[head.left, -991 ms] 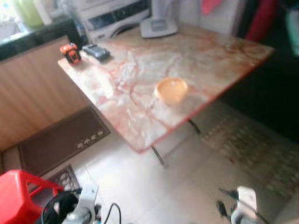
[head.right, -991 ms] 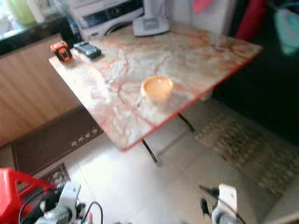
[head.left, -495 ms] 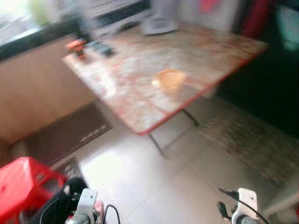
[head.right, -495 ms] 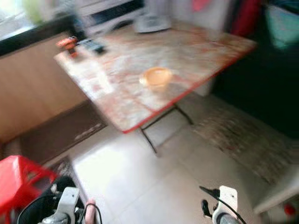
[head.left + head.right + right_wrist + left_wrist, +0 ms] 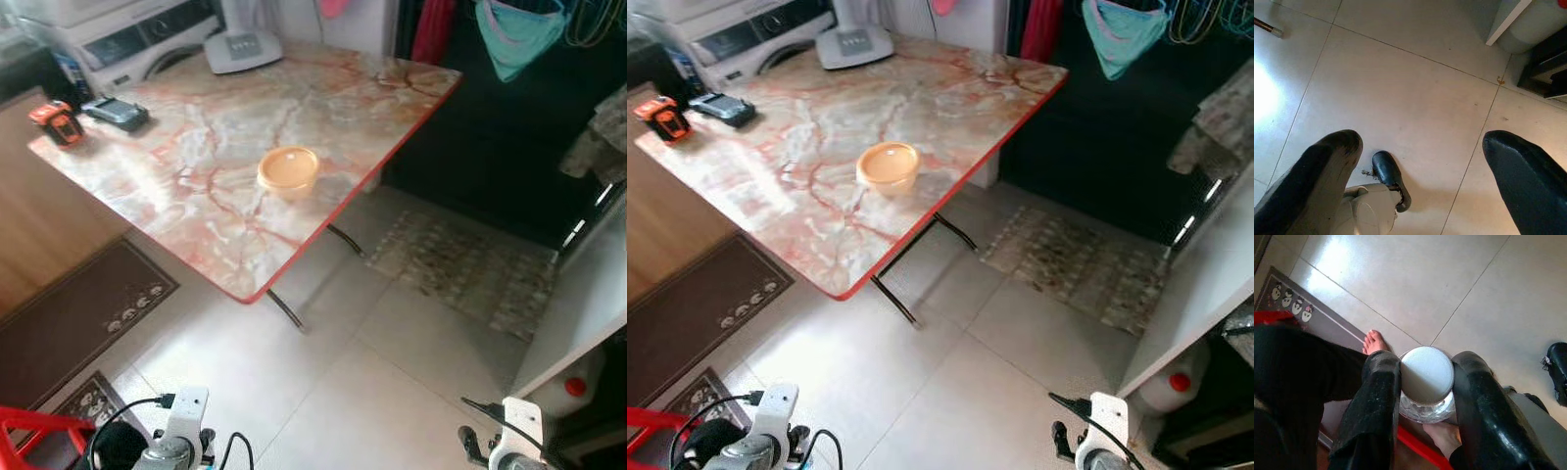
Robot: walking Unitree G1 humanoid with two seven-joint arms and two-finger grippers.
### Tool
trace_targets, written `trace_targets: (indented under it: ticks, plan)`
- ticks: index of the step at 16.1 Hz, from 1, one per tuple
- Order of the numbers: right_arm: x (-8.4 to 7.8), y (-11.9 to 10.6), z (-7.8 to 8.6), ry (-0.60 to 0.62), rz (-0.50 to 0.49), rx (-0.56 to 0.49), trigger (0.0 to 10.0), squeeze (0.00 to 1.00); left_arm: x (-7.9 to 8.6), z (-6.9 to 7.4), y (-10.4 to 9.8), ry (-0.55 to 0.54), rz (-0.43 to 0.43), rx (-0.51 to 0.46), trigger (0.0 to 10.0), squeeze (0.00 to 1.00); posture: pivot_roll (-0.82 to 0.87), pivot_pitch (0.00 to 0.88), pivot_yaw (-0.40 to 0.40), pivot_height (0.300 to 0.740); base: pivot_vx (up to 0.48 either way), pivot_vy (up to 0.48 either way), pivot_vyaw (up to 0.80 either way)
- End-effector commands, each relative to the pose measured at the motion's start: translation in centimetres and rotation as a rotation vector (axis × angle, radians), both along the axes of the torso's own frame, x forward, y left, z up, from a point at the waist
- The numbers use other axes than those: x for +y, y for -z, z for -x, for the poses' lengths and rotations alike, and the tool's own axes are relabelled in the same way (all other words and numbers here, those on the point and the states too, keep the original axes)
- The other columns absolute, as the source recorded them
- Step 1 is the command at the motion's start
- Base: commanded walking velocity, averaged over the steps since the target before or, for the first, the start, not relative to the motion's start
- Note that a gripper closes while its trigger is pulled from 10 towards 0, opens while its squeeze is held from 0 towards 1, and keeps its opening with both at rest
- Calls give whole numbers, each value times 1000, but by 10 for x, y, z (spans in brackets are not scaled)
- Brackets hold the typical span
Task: Restocking fridge
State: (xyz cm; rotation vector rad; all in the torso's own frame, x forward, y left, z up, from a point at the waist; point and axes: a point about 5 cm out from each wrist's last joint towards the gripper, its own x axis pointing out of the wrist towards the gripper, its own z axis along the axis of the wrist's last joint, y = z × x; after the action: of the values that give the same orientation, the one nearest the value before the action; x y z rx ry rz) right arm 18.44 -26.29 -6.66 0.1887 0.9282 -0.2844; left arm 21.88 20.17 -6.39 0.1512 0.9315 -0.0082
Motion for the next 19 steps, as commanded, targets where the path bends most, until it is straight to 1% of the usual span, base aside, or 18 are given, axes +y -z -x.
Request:
trace_targets:
  ticks: [1, 2, 3, 13, 19]
  plan:
    - [3, 2, 1, 3, -17, 5, 10000, 0, 7, 4, 2, 17, -22, 26, 10000, 0, -138, 58, 133, 740, 0, -390, -731]
    - [3, 1, 0, -4, -15, 6, 10000, 0, 7, 4, 1, 13, -25, 23, 10000, 0, -137, 56, 130, 740, 0, -458, -731]
    - [3, 1, 0, -7, -13, 6, 10000, 0, 6, 5, 2, -6, -15, 29, 10000, 0, -137, 52, 128, 740, 0, 0, -731]
    - [7, 3, 1, -29, -16, 15, 10000, 0, 9, 7, 3, 25, -19, 51, 10000, 0, -142, 19, 137, 740, 0, 0, -729]
    - [6, 2, 0, -28, -17, 13, 10000, 0, 7, 6, 2, 19, 5, 52, 10000, 0, -135, 44, 134, 740, 0, 0, -727]
